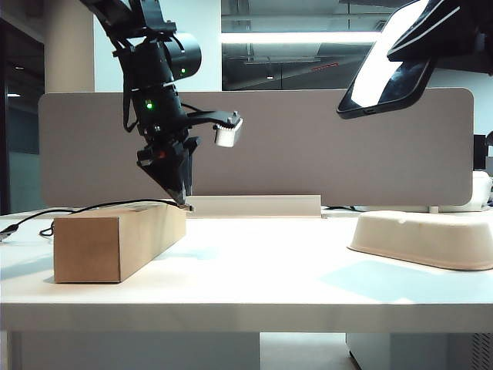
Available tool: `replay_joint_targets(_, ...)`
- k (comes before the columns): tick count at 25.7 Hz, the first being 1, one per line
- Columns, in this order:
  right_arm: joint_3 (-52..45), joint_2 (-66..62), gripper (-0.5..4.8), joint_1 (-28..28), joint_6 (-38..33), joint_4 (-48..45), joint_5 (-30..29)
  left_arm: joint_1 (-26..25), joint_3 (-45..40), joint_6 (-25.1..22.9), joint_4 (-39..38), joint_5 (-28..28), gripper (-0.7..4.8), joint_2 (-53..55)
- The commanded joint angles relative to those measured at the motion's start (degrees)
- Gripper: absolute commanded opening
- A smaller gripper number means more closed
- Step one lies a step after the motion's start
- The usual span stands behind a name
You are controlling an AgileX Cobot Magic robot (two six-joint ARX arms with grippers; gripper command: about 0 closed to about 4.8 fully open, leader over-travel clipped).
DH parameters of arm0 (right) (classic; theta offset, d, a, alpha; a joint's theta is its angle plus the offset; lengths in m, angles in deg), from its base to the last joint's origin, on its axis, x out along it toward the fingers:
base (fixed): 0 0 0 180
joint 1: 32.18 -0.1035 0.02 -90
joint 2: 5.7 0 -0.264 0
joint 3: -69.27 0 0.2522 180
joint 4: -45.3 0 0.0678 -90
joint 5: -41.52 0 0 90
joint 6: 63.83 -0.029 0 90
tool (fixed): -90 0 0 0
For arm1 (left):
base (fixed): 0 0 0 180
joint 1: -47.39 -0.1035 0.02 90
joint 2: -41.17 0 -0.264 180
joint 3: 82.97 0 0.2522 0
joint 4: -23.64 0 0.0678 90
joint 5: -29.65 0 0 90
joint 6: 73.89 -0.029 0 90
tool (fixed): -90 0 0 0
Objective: Pick up the charging cable and the phone, plug the charging cable into the charging port on the phone, and finally place them back on the table.
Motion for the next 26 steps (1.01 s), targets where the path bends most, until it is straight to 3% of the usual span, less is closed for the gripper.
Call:
replay_joint_targets(1, 0.44, 0.42, -0.09, -0.02, 0.37, -2.03, -1.29, -0.02, 0.28, -1.09, 0.79, -1.53, 1.52, 0.59)
replay_joint_targets(22, 0.42, 0.39, -0.09, -0.02, 0.61, -1.88, -1.25, -0.15, 0.28, -1.44, 2.89, -1.68, 1.06, 2.38)
replay_joint_targets(26, 0.42, 0.39, -0.09, -0.02, 0.61, -1.88, -1.25, -0.15, 0.28, -1.42, 2.89, -1.68, 0.45, 2.38)
